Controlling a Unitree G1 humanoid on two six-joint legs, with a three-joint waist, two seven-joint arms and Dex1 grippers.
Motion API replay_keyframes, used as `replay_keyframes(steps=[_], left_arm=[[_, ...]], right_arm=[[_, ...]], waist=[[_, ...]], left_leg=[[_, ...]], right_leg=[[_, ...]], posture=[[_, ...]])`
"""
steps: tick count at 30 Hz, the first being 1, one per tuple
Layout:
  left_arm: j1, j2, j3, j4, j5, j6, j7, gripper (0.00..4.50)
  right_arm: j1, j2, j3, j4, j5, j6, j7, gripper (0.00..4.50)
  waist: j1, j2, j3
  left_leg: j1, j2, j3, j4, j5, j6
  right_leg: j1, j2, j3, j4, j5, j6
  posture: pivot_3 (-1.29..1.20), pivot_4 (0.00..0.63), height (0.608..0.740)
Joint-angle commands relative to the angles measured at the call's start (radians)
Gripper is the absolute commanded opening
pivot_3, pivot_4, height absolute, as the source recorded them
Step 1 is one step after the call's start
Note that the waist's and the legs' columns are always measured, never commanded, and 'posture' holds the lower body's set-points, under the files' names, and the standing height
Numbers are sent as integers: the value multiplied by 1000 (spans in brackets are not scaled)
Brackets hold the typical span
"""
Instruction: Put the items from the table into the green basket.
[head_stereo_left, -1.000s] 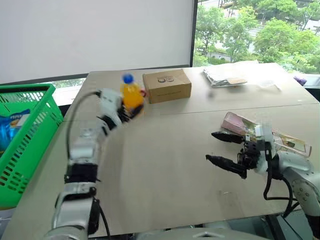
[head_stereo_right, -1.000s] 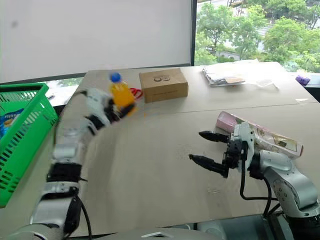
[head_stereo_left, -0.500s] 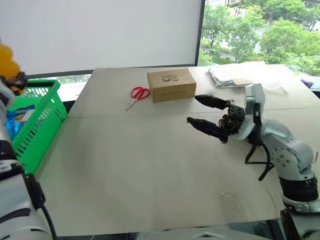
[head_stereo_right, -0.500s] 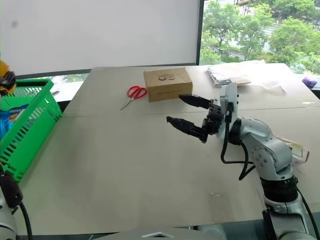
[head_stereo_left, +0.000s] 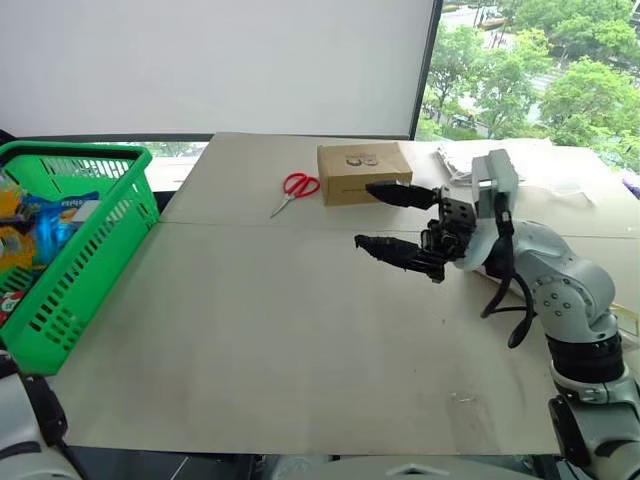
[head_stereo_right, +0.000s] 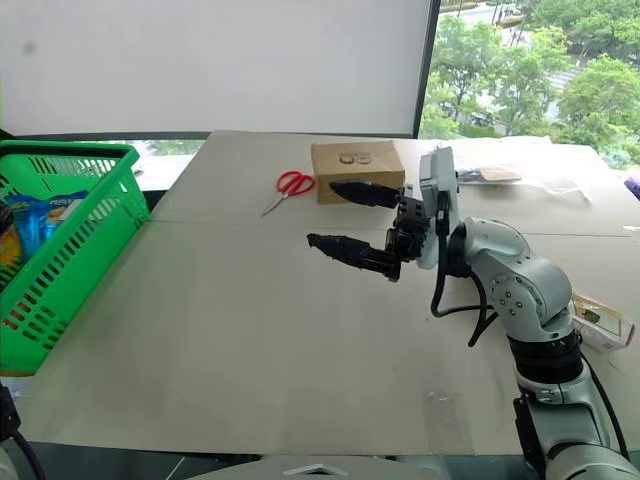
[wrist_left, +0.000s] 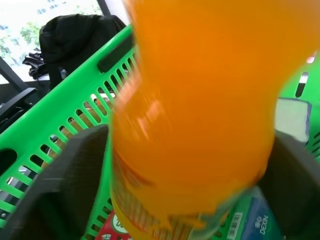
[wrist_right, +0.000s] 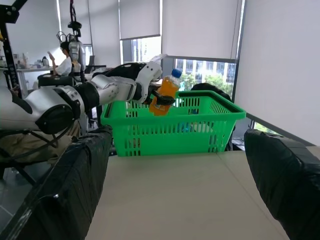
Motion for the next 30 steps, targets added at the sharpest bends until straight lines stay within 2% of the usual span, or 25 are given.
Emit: replay_keyframes(steps=[1, 3, 7, 10, 13, 17, 21, 26, 30], left_arm=[[-46, 13, -10, -15, 21, -50, 23, 4452], [-60, 8, -14, -14, 23, -70, 28, 4452], [-98, -83, -40, -109, -17, -145, -57, 4452], [-63, -173, -85, -273, -92, -115, -231, 4452], [55, -222, -163, -535, -195, -64, -465, 4452], [169, -199, -242, -793, -275, 60, -618, 4452], [240, -147, -296, -979, -346, 148, -762, 4452], [208, -146, -307, -1009, -362, 201, -784, 4452], [187, -155, -329, -990, -338, 201, -782, 4452]], right_arm=[[20, -17, -19, -28, -11, -20, 8, 4500], [33, -20, -23, -31, -19, -25, 5, 4500], [63, -33, -44, -18, -43, -40, -6, 4500], [102, -64, -68, 7, -81, -59, -12, 4500], [148, -124, -90, 55, -174, -98, -29, 4500], [192, -222, -114, 135, -309, -116, -82, 4500], [257, -350, -113, 218, -417, -146, -47, 4500], [300, -445, -106, 362, -527, -221, -17, 4500], [251, -476, -69, 542, -633, -346, 6, 4500]], waist=[[-1, -1, -1], [-3, -2, -1], [-2, 1, -1], [0, 1, -2], [-24, 2, -1], [-60, 3, 0], [-83, 11, 2], [-88, 20, 3], [-90, 21, 4]], left_leg=[[0, 0, 0, 0, 0, 0], [0, 0, 0, 0, 0, 0], [0, 0, 1, 0, 0, 0], [0, 0, 1, 0, 0, 0], [-1, 0, 3, 0, 0, 0], [-2, 0, 7, -1, -1, 2], [0, 2, 10, -6, 0, 1], [1, 2, 10, -6, 0, 1], [5, 3, 11, -4, 0, 1]], right_leg=[[0, 0, 0, 0, 0, 0], [0, 0, 1, 0, 0, 0], [0, 0, 1, 0, 0, 0], [0, -1, 0, 0, 0, 0], [0, -2, 3, -1, 0, 0], [-3, -2, 6, -1, 0, 0], [-4, -1, 9, -1, 0, -1], [-3, 0, 9, 0, 0, -1], [1, 1, 10, -1, 0, 0]], posture=[[83, 0, 740], [83, 0, 740], [30, 0, 740], [-3, 0, 740], [-28, 0, 740], [-28, 0, 740], [-64, 0, 740], [-85, 0, 740], [-79, 0, 740]])
